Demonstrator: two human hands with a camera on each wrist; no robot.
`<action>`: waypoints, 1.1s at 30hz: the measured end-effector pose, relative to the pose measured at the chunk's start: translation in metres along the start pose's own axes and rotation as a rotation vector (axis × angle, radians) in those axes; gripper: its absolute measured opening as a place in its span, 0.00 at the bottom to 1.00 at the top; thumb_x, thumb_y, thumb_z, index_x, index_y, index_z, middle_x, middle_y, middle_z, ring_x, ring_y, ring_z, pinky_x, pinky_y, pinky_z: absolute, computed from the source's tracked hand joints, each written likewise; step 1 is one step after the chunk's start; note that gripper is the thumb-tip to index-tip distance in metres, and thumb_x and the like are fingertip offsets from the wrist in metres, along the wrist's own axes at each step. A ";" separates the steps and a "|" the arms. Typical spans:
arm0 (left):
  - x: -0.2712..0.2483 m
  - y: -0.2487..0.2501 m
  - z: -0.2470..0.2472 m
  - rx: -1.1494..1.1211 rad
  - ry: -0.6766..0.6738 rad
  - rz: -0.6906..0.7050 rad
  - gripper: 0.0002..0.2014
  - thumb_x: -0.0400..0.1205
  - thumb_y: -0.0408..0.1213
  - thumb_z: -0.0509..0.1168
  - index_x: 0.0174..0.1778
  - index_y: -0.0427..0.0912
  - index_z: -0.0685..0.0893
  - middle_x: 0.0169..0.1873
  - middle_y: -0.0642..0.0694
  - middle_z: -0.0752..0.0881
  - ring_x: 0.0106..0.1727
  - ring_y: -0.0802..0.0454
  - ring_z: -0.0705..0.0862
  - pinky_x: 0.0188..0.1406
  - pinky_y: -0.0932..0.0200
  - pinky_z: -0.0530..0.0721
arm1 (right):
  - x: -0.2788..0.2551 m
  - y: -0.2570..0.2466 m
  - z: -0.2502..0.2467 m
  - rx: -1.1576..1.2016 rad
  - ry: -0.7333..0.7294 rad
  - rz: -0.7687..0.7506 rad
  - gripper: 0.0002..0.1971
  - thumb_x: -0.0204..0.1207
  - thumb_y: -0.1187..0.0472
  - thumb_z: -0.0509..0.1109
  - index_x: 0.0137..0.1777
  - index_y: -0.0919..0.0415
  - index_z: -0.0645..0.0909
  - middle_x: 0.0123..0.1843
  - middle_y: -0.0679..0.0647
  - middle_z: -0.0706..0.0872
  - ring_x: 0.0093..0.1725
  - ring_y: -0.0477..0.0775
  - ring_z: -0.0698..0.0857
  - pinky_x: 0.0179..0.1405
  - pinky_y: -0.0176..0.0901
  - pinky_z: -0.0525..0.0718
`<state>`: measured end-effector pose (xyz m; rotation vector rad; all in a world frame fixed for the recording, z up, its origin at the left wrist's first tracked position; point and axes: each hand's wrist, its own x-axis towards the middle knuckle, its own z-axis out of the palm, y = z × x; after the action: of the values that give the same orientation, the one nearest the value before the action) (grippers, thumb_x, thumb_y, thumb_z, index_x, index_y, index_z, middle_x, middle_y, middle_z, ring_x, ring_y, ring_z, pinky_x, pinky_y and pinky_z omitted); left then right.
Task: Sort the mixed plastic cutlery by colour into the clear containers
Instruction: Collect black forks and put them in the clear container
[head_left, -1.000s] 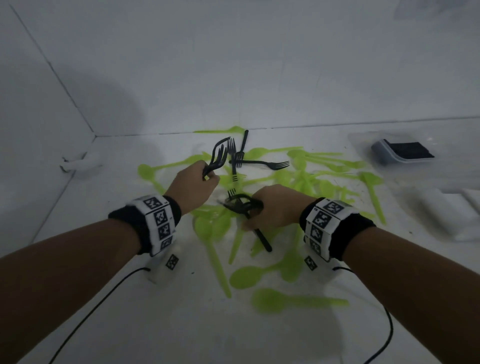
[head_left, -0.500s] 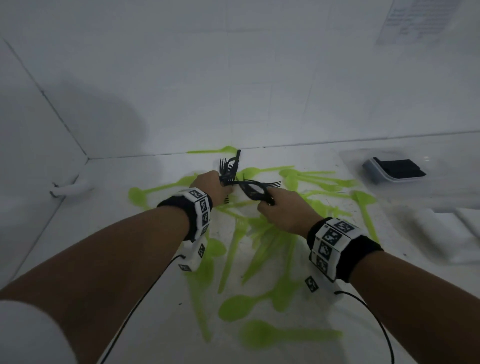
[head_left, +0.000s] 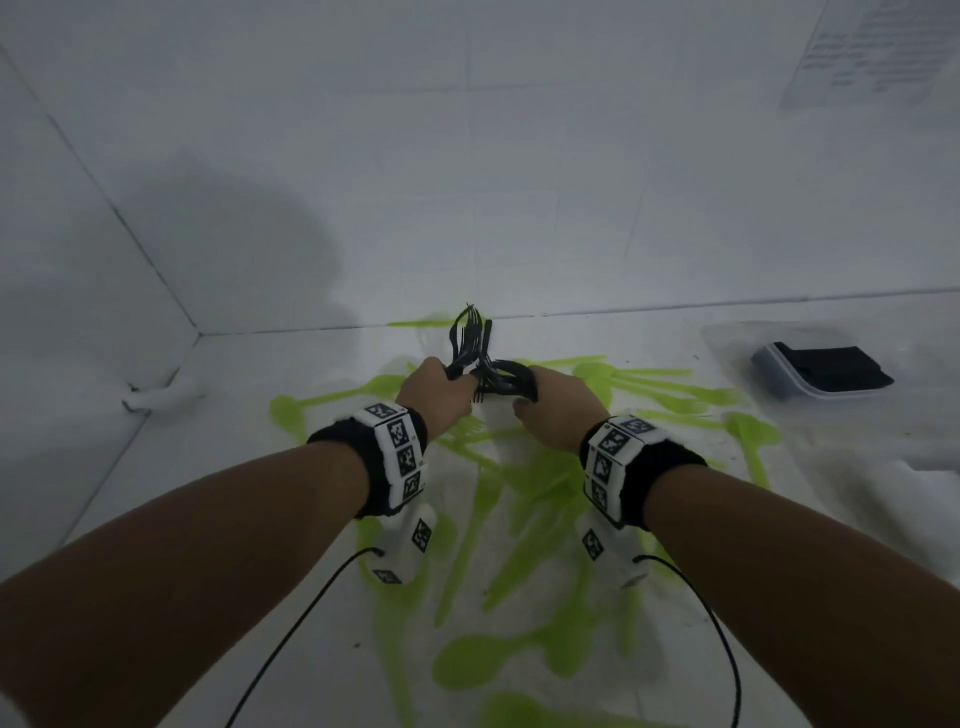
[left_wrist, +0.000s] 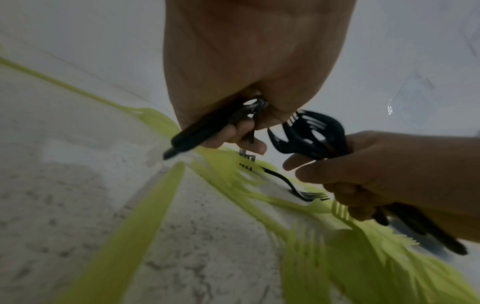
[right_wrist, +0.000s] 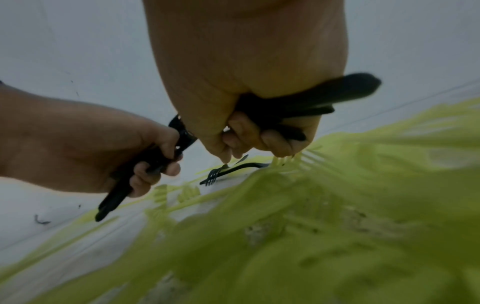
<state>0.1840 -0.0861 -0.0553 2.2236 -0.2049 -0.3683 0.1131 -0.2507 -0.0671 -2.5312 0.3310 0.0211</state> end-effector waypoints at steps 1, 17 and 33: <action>0.000 0.001 -0.002 -0.026 0.002 0.005 0.09 0.83 0.42 0.63 0.46 0.39 0.78 0.36 0.43 0.89 0.37 0.45 0.83 0.38 0.55 0.79 | 0.004 -0.001 0.001 -0.020 -0.007 -0.009 0.17 0.81 0.57 0.65 0.69 0.53 0.82 0.58 0.56 0.89 0.57 0.62 0.86 0.46 0.43 0.76; 0.001 -0.027 -0.039 -0.019 0.066 0.159 0.10 0.91 0.41 0.56 0.62 0.40 0.76 0.39 0.41 0.81 0.37 0.45 0.79 0.35 0.50 0.77 | 0.003 -0.010 -0.025 -0.201 0.099 -0.052 0.07 0.82 0.52 0.59 0.54 0.50 0.77 0.40 0.50 0.83 0.39 0.61 0.81 0.35 0.45 0.74; -0.041 -0.069 -0.066 -0.177 0.059 0.031 0.06 0.88 0.34 0.58 0.58 0.43 0.78 0.37 0.45 0.82 0.30 0.52 0.73 0.34 0.55 0.73 | 0.071 -0.047 0.007 -0.388 -0.138 -0.200 0.13 0.79 0.63 0.65 0.61 0.52 0.83 0.52 0.53 0.87 0.54 0.62 0.87 0.41 0.45 0.77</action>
<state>0.1691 0.0162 -0.0616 2.0514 -0.1685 -0.2924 0.1936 -0.2255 -0.0533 -2.9157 0.0162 0.1990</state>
